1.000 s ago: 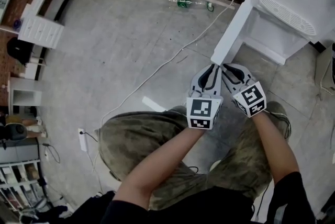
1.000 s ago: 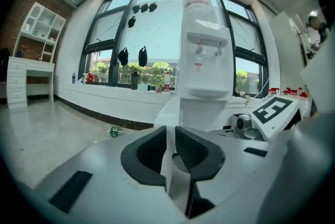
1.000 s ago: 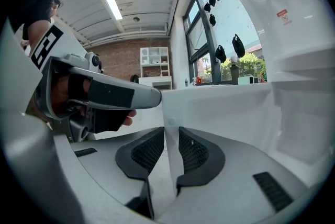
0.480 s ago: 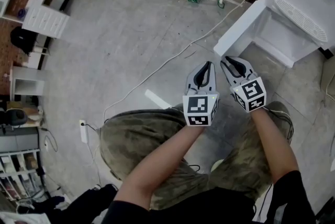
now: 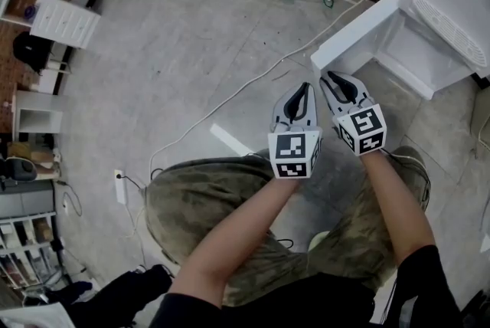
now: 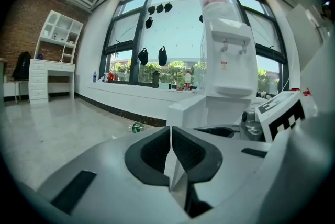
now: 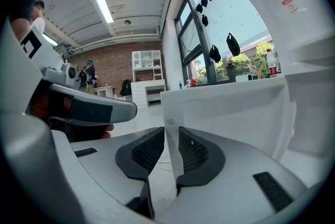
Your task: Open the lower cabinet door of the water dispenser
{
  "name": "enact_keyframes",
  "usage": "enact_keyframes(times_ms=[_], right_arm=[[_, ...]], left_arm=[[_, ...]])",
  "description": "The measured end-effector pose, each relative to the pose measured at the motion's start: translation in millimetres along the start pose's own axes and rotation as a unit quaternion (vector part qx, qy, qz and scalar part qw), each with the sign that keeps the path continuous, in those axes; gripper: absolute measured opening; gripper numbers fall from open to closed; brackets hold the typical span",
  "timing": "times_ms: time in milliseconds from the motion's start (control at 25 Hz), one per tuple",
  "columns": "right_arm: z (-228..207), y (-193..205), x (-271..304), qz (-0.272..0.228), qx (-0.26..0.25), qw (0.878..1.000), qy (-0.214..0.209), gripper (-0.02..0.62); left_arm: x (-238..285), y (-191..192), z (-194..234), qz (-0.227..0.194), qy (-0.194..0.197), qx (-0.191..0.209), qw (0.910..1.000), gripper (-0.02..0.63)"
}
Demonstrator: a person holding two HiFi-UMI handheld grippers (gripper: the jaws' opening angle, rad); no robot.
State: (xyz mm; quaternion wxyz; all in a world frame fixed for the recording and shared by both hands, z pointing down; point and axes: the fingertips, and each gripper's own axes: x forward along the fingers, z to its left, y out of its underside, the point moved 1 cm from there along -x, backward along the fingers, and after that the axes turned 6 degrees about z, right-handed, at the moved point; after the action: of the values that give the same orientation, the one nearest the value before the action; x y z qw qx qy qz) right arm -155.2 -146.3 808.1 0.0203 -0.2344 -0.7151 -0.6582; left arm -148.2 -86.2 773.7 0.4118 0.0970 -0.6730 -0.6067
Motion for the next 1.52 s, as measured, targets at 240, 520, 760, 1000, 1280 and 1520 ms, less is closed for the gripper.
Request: enact_keyframes(times_ms=[240,520,760,1000,1280,1520], right_arm=[[-2,-5,13,0.005,-0.006,1.0,0.005,0.077],[-3,-12,30,0.006,0.009,1.0,0.021,0.077],[-6,-17,45,0.004,0.021,0.999,0.024,0.077],[-9,-19,53,-0.004,0.032,0.998,0.046,0.077],[-11,-25,68,0.005,0.021,0.998,0.066,0.075],[-16,-29,83,0.015,0.037,0.997,0.072,0.069]], left_arm=[[-1,5,10,0.001,-0.005,-0.005,1.0,0.011],[0,6,22,0.001,-0.008,-0.029,0.9995,0.006],[-2,-13,19,-0.02,0.0,-0.066,0.9976,0.006],[-3,-8,43,-0.018,-0.027,-0.093,0.9952,0.005],[10,-8,46,-0.02,-0.032,-0.097,0.9945,0.005],[23,-17,45,-0.021,-0.023,-0.118,0.9925,0.005]])
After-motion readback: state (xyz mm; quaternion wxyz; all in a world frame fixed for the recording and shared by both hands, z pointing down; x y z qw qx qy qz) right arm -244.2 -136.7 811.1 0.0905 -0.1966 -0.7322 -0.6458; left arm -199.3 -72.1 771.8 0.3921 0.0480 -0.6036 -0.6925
